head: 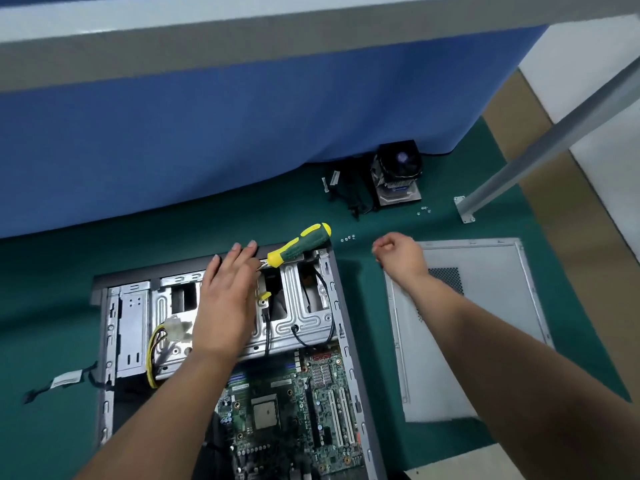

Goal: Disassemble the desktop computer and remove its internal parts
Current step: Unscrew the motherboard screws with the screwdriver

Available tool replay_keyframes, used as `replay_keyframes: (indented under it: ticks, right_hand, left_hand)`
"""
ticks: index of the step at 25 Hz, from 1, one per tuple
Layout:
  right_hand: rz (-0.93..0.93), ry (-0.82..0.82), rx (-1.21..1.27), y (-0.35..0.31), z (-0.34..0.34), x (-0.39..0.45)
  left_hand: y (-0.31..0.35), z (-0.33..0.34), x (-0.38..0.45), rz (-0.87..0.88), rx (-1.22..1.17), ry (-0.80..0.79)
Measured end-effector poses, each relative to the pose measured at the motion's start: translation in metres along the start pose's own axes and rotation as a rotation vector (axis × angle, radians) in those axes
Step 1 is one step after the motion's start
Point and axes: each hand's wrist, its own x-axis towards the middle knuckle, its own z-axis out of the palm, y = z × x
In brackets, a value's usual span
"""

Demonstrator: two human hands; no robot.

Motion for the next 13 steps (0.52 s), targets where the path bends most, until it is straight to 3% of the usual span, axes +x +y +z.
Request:
replay_keyframes:
  ticks: [5, 13]
  right_hand:
    - [-0.119, 0.023, -0.252, -0.012, 0.028, 0.043]
    - [-0.139, 0.022, -0.205, 0.000, 0.044, 0.057]
  left_hand:
    - [0.002, 0.002, -0.001, -0.019, 0.012, 0.020]
    - [0.008, 0.000, 0.000, -0.011, 0.024, 0.046]
